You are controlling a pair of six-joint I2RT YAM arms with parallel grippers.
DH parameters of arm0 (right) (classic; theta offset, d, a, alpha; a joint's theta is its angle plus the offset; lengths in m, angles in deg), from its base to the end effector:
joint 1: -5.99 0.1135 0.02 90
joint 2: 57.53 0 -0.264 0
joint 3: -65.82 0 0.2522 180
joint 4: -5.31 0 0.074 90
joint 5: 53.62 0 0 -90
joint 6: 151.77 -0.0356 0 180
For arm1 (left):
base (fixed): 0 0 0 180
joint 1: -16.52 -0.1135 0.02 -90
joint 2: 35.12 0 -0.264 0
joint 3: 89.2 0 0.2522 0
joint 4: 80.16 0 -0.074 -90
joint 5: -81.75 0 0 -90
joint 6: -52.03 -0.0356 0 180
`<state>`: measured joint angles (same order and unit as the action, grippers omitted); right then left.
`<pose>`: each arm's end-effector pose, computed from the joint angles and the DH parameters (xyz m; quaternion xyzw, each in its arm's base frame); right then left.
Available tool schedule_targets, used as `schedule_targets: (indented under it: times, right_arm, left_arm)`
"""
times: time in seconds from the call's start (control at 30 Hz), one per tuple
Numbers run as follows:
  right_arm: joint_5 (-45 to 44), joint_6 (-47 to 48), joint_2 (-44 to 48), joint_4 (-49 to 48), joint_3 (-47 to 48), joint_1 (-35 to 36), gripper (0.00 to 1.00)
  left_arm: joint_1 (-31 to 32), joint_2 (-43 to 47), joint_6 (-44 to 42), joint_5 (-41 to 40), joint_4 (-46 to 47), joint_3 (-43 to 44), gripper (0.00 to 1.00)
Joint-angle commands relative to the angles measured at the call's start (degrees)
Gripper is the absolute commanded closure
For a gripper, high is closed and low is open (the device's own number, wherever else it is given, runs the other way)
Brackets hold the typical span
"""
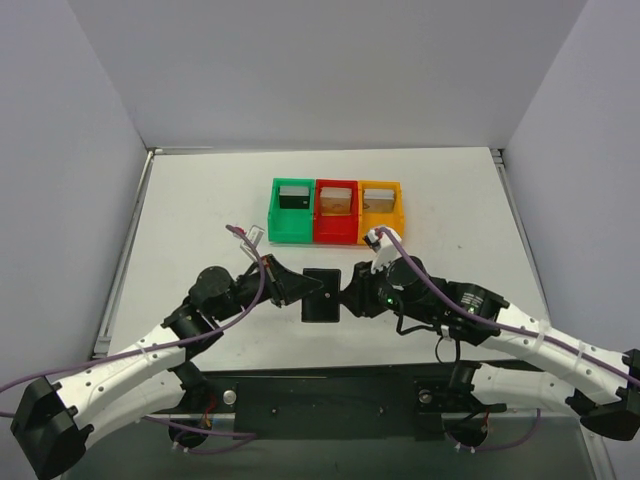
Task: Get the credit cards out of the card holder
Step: Open the card holder at the center of the board.
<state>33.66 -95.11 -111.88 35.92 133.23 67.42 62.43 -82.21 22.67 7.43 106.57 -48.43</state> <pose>0.1049 0.1891 0.3520 -0.1821 0.7858 0.4218 0.4141 0.1317 -0.1498 0.2799 0.0065 0.7046 -0.6209 0.3433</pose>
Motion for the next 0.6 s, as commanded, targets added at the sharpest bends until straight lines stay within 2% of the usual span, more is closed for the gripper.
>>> schedule_targets:
  times: [0.0,0.27,0.47,0.57]
  right_arm:
    - [-1.3,-0.4,2.9,-1.0,-1.2,-0.5,0.76]
    - [-0.3,-1.0,5.9,-3.2,-4.5,-0.9,0.75]
    - [1.6,-1.0,9.4,-3.0,-5.2,-2.4,0.61]
    - [2.2,-1.5,11.8,-3.0,-5.2,-3.5,0.55]
  left_arm:
    - [-0.3,0.8,1.2,2.9,11.1,-0.3,1.00]
    - [-0.4,0.5,3.6,5.9,18.2,-1.0,1.00]
    - [-0.4,-2.9,5.9,11.4,24.8,-0.5,1.00]
    - [-1.3,-5.4,12.0,13.5,36.3,-3.1,1.00]
